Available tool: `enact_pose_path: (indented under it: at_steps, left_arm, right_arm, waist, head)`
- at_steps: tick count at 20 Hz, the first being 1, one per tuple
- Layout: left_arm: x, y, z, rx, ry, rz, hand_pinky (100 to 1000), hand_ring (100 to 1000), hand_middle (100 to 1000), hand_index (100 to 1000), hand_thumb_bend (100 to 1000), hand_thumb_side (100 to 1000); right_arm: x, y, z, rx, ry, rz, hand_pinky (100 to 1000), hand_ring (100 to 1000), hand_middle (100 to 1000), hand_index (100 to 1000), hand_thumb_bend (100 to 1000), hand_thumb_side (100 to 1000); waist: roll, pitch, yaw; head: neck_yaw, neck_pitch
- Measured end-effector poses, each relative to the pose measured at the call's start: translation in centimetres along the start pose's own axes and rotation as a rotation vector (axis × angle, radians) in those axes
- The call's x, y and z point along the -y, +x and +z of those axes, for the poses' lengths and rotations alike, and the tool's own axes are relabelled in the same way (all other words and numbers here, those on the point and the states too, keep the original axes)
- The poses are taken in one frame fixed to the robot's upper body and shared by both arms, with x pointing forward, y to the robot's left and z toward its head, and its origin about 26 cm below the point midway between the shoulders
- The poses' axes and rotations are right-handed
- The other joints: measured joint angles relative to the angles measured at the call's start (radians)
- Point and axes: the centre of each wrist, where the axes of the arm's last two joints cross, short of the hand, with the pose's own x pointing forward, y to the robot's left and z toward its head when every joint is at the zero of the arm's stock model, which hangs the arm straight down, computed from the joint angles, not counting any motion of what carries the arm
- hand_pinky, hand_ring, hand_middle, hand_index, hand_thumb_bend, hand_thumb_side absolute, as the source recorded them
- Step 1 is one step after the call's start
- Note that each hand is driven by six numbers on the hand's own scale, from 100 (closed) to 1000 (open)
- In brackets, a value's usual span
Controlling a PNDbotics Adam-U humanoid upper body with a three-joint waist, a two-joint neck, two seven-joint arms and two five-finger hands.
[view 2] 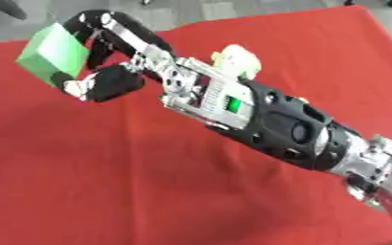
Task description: Pick up the objects with one hand, pass them to the other hand, and then place them into the box on the other side of the table.
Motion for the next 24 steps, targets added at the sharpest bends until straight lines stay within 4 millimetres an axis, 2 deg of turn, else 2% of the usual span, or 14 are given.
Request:
enact_pose_path:
  at_steps: [8,12,17,24]
  left_arm:
    - [-0.5,0.4,-0.4,0.014,-0.001,0.002,1000,950,896,971,255,856]
    - [-0.4,0.5,-1.0,0.02,-0.01,0.006,1000,951,899,973,266,918]
    - [-0.2,0.6,-1.8,0.019,-0.025,-0.007,1000,956,906,976,337,847]
    - [0.2,0.0,-2.6,-0.012,-0.038,-0.03,1000,959,910,979,359,890]
  right_arm:
    - [0.1,0.2,-0.1,0.008,0.003,0.002,627,505,373,531,100,100]
    - [0.1,0.3,-0.2,0.013,0.005,0.003,626,505,373,530,100,100]
    - [0.2,0.5,-0.3,0.018,0.011,0.002,626,505,374,530,100,100]
    - [0.1,0.7,-0.4,0.025,0.013,-0.005,624,505,374,529,100,100]
  waist:
    - [0.003,0.004,0.0]
    - [0.003,0.005,0.001]
    - [0.003,0.008,0.002]
    - [0.003,0.011,0.002]
  head:
    - [0.002,0.004]
    - [0.036,0.004]
    - [0.077,-0.003]
    - [0.108,-0.01]
